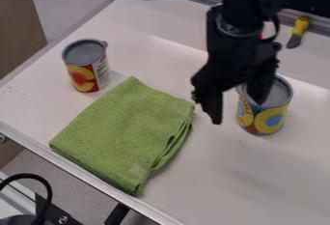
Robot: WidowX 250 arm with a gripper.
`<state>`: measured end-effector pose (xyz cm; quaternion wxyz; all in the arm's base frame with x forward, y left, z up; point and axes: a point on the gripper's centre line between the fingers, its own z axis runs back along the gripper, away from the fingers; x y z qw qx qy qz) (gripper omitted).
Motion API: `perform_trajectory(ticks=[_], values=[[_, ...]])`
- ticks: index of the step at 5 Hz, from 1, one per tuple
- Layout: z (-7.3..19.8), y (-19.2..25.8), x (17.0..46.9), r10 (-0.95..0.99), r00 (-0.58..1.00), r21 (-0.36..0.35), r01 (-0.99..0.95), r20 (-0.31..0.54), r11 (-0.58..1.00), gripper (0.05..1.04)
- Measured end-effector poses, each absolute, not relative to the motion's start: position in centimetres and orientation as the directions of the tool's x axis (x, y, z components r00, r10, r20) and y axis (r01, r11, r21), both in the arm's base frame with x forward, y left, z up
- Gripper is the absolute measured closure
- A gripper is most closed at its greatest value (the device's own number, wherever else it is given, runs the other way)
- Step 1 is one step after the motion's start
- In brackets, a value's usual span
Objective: Move the yellow can to the top of green cloth
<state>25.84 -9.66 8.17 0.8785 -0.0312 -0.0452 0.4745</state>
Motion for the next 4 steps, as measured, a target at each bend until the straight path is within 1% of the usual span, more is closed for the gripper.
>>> perform_trajectory(ticks=[1, 2, 3, 4], values=[[7.6, -12.4, 26.8, 0.845, 0.532, -0.093, -0.84, 0.052, 0.535, 0.084], [7.0, -14.1, 28.0, 0.892, 0.45, -0.087, -0.887, 0.046, 0.453, 0.084], [6.8, -15.2, 29.5, 0.926, 0.373, -0.088, -0.922, 0.053, 0.376, 0.084], [6.2, -15.8, 30.3, 0.945, 0.327, -0.072, -0.942, 0.021, 0.328, 0.084]])
